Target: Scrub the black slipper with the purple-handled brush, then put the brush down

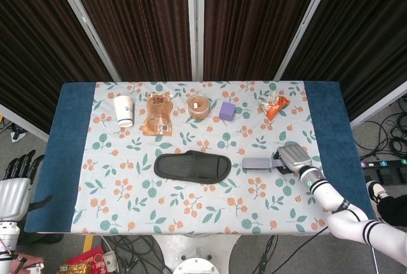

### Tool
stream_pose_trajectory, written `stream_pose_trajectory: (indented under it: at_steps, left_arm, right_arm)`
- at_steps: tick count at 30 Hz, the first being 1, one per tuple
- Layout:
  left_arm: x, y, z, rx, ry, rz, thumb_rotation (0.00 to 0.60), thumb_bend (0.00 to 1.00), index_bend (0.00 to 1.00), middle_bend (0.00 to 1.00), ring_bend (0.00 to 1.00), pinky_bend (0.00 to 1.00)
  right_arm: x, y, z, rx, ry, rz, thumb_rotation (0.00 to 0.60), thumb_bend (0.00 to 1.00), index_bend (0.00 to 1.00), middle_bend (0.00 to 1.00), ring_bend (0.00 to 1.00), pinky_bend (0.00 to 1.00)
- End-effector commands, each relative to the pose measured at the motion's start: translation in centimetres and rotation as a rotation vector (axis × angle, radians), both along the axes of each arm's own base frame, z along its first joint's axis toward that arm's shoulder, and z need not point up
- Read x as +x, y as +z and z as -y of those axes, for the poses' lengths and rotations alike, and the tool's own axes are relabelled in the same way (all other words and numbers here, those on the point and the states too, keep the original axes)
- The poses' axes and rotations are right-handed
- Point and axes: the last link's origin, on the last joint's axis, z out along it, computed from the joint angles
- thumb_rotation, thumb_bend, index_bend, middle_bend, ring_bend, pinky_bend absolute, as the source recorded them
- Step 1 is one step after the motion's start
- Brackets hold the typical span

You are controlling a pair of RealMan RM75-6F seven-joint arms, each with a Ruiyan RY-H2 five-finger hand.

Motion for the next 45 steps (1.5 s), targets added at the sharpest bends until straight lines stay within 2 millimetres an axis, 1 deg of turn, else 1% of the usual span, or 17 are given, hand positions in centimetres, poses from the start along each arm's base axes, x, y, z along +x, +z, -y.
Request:
stream_pose_trajectory:
  at_steps: [1,3,5,10,13,16,18,20,21,25,29,34,37,41,45]
  left_arm:
    - [0.6,0.0,-0.9,-0.014,-0.050,0.012,0.600,0.30,0.15,0.12,0.07,0.09]
    - [1.3,0.0,-1.9,-0.034,-0.092,0.028,0.600,0.34,0.15,0.12,0.07,0.09]
    - [2.1,-0.2,-2.9,-0.059,-0.134,0.055,0.600,0.33,0.15,0.12,0.07,0.09]
    - [5.1,-1.3,-7.0,-0.161,-0.282,0.139,0.600,0.22,0.15,0.13,0.07,0.09]
    - [7.3,-2.7,-9.7,-0.243,-0.352,0.184,0.600,0.20,0.15,0.13,0.07,0.09]
    - [9.9,-5.1,-12.6,-0.366,-0.400,0.225,0.600,0.19,0.15,0.13,0.07,0.09]
    - [11.6,-6.9,-14.4,-0.456,-0.417,0.213,0.600,0.19,0.14,0.13,0.07,0.09]
    - [13.1,-8.6,-15.7,-0.521,-0.429,0.195,0.600,0.18,0.14,0.13,0.07,0.09]
    - [13.9,-9.8,-16.4,-0.555,-0.433,0.186,0.600,0.17,0.13,0.13,0.07,0.09]
    - [16.3,-13.2,-18.5,-0.631,-0.433,0.159,0.600,0.16,0.11,0.11,0.07,0.09]
    - [18.2,-16.3,-19.4,-0.680,-0.450,0.133,0.600,0.16,0.10,0.10,0.07,0.09]
    - [19.4,-19.0,-19.5,-0.743,-0.443,0.114,0.600,0.16,0.10,0.09,0.07,0.09]
    - [19.6,-19.8,-19.2,-0.770,-0.455,0.067,0.600,0.16,0.10,0.09,0.07,0.09]
    - [19.7,-19.9,-18.7,-0.779,-0.447,0.072,0.600,0.16,0.10,0.09,0.07,0.09]
    - [19.3,-19.9,-18.6,-0.789,-0.412,0.065,0.600,0.16,0.10,0.09,0.07,0.09]
  right_arm:
    - [0.3,0.9,0.0,-0.027,0.003,0.064,0.600,0.82,1.00,0.99,1.00,1.00]
    - [0.6,1.5,0.1,-0.050,0.008,0.111,0.600,0.83,1.00,1.00,1.00,1.00]
    - [1.1,2.2,0.1,-0.071,0.008,0.169,0.600,0.82,1.00,1.00,1.00,1.00]
    - [2.5,3.9,0.3,-0.086,0.024,0.292,0.600,0.82,1.00,1.00,1.00,1.00]
    - [3.6,4.7,0.5,-0.082,0.055,0.318,0.600,0.82,1.00,1.00,1.00,1.00]
    - [5.0,5.4,0.6,-0.069,0.088,0.321,0.600,0.82,1.00,1.00,1.00,1.00]
    - [6.0,5.8,0.9,-0.062,0.120,0.299,0.600,0.82,1.00,1.00,1.00,1.00]
    - [6.8,6.0,1.0,-0.055,0.151,0.267,0.600,0.82,1.00,1.00,1.00,1.00]
    - [7.4,6.0,1.0,-0.050,0.169,0.252,0.600,0.82,1.00,1.00,1.00,1.00]
    - [9.0,5.6,0.9,-0.029,0.202,0.223,0.600,0.82,1.00,1.00,1.00,1.00]
    - [10.0,5.1,0.9,-0.017,0.215,0.208,0.600,0.82,1.00,1.00,1.00,1.00]
    - [10.7,4.4,1.0,-0.015,0.222,0.195,0.600,0.82,1.00,1.00,1.00,1.00]
    - [10.7,4.1,1.0,-0.013,0.226,0.182,0.600,0.82,1.00,1.00,1.00,1.00]
    - [10.5,3.8,1.0,-0.015,0.223,0.166,0.600,0.82,1.00,1.00,1.00,1.00]
    - [10.2,3.2,0.9,-0.006,0.218,0.157,0.600,0.82,1.00,1.00,1.00,1.00]
